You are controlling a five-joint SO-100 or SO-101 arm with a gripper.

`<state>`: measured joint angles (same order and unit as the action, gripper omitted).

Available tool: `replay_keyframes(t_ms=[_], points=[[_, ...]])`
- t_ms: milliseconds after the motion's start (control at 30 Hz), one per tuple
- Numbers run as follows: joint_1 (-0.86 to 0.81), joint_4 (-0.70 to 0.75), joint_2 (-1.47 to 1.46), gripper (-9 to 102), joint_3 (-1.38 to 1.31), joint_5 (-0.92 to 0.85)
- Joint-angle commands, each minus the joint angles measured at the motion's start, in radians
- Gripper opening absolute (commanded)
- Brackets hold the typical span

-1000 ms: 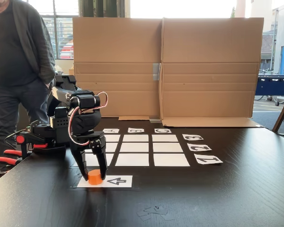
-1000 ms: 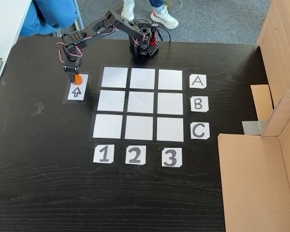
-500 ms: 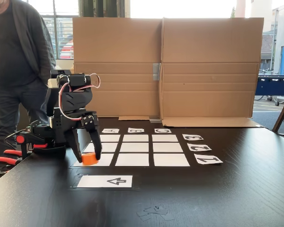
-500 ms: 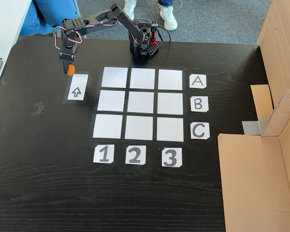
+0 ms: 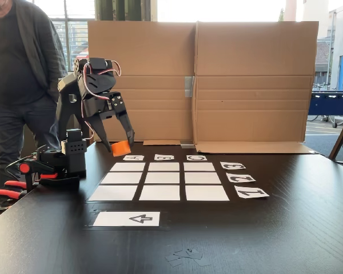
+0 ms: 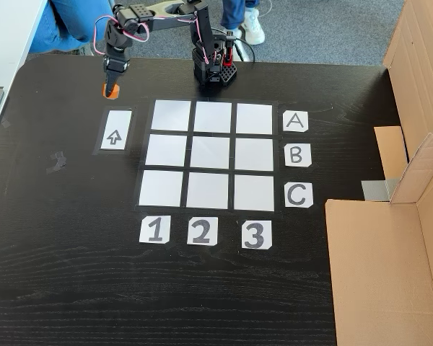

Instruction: Pick up the round, orange token and place it in the grid on square B1.

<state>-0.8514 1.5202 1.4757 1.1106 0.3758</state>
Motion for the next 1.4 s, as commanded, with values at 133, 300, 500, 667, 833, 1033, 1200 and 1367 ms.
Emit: replay_keyframes(t_ms=[133,300,500,667,833,1033,1200,1367], points=[[0.104,0.020,0.101,-1,0.021,0.003],[0.187,0.020,0.112,-1,0.049,0.008],[0.293,0.020,0.135,-1,0.106,0.034],[0.364,0.011,0.133,-1,0.181,0.067],[0.399,-0.021,0.107,-1,0.256,0.092],[0.407,-0.052,0.046,-1,0.287,0.107],[0.399,-0.074,-0.023,-1,0.288,0.118],[0.397,-0.101,-0.098,-1,0.288,0.132]])
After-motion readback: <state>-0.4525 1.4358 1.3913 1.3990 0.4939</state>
